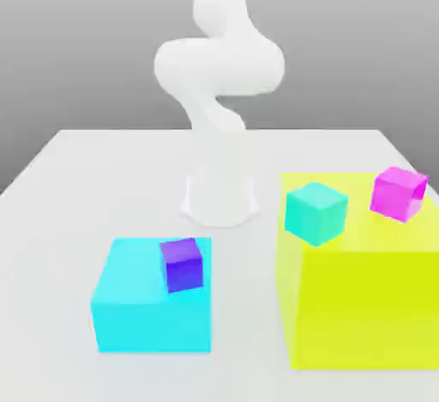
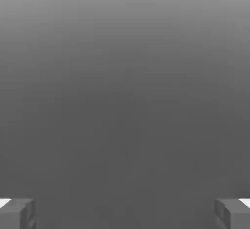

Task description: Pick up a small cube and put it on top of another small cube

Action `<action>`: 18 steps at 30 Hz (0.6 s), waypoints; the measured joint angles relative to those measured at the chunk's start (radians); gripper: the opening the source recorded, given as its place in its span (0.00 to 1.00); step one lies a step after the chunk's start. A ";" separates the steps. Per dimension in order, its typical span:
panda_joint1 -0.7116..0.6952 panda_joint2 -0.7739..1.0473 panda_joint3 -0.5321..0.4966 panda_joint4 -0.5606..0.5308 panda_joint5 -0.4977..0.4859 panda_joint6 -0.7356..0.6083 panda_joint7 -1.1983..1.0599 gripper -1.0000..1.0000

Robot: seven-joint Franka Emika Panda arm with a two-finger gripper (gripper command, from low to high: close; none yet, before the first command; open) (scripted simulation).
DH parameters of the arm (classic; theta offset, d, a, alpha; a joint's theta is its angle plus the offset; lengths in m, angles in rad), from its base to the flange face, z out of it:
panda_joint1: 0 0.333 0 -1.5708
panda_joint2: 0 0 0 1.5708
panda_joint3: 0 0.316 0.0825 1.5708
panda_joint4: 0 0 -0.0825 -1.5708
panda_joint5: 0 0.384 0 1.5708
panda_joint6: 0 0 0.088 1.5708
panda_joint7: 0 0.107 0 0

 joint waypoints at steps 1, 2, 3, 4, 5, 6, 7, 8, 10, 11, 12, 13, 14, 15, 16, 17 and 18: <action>-0.013 0.039 -0.002 0.009 -0.003 0.006 0.013 0.50; -0.024 0.077 -0.005 0.018 -0.006 0.012 0.026 0.50; -0.035 0.114 -0.008 0.026 -0.009 0.018 0.038 0.50; -0.046 0.151 -0.011 0.035 -0.011 0.024 0.050 0.50; -0.056 0.187 -0.015 0.043 -0.014 0.030 0.061 0.50; -0.067 0.224 -0.018 0.051 -0.015 0.036 0.072 0.50; -0.077 0.260 -0.023 0.060 -0.017 0.042 0.084 0.50; -0.086 0.296 -0.028 0.068 -0.019 0.048 0.095 0.50; -0.103 0.368 -0.039 0.085 -0.021 0.060 0.116 0.50; -0.112 0.405 -0.045 0.093 -0.022 0.065 0.127 0.50; -0.120 0.441 -0.052 0.101 -0.022 0.071 0.137 0.50; -0.128 0.477 -0.059 0.110 -0.021 0.077 0.146 0.50; -0.135 0.513 -0.066 0.118 -0.019 0.083 0.155 0.50; -0.143 0.550 -0.073 0.126 -0.017 0.089 0.163 0.50; -0.151 0.586 -0.081 0.135 -0.014 0.095 0.171 0.50; -0.165 0.622 -0.088 0.143 -0.010 0.100 0.178 0.50; -0.175 0.659 -0.094 0.151 -0.006 0.106 0.185 0.50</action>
